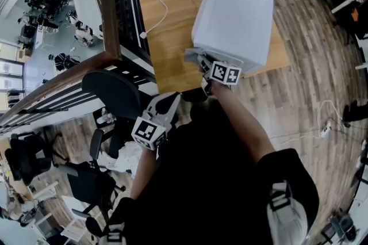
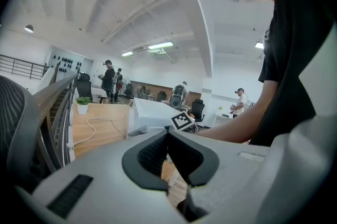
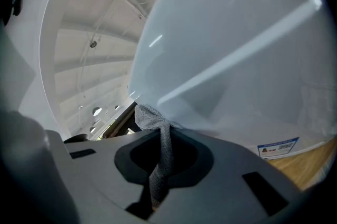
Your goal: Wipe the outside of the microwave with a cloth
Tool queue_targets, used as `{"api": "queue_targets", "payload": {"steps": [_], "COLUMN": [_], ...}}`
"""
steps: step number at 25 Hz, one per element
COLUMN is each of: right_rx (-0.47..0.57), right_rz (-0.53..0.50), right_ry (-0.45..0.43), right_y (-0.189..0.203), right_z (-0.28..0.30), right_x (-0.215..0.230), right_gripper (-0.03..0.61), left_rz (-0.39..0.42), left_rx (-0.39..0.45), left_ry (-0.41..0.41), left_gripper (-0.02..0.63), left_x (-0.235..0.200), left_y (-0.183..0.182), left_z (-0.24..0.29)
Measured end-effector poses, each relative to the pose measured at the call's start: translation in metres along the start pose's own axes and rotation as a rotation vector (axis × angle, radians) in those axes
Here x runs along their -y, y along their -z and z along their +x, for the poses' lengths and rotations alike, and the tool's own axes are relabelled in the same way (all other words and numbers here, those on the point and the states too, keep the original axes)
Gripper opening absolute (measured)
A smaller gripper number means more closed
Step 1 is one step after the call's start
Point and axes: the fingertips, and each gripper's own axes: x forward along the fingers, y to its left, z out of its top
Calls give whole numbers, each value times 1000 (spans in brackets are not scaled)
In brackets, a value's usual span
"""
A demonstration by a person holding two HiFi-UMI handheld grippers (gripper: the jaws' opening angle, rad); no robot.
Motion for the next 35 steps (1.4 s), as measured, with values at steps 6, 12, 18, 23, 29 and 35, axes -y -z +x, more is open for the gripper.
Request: {"api": "queue_targets", "payload": {"steps": [6, 12, 18, 23, 29, 35], "right_rx": [-35, -50, -36, -35, -24, 2], "right_rz": [36, 56, 101, 115, 132, 150], "right_ry": [-10, -7, -10, -5, 14, 21], "right_y": [11, 16, 17, 16, 14, 10], "right_z": [2, 0, -6, -15, -29, -44], "right_x": [14, 22, 29, 39, 50, 59], "right_gripper": [15, 15, 15, 15, 17, 17], "left_rz": [7, -1, -8, -1, 5, 9], "left_rx": [4, -4, -13, 16, 13, -13], "left_ry": [8, -14, -21, 5, 34, 53], "left_gripper": [2, 2, 2, 2, 2, 2], "left_x": [4, 1, 3, 3, 8, 12], "left_y": [-1, -1, 6, 5, -3, -2], "left_z": [4, 1, 5, 13, 23, 32]}}
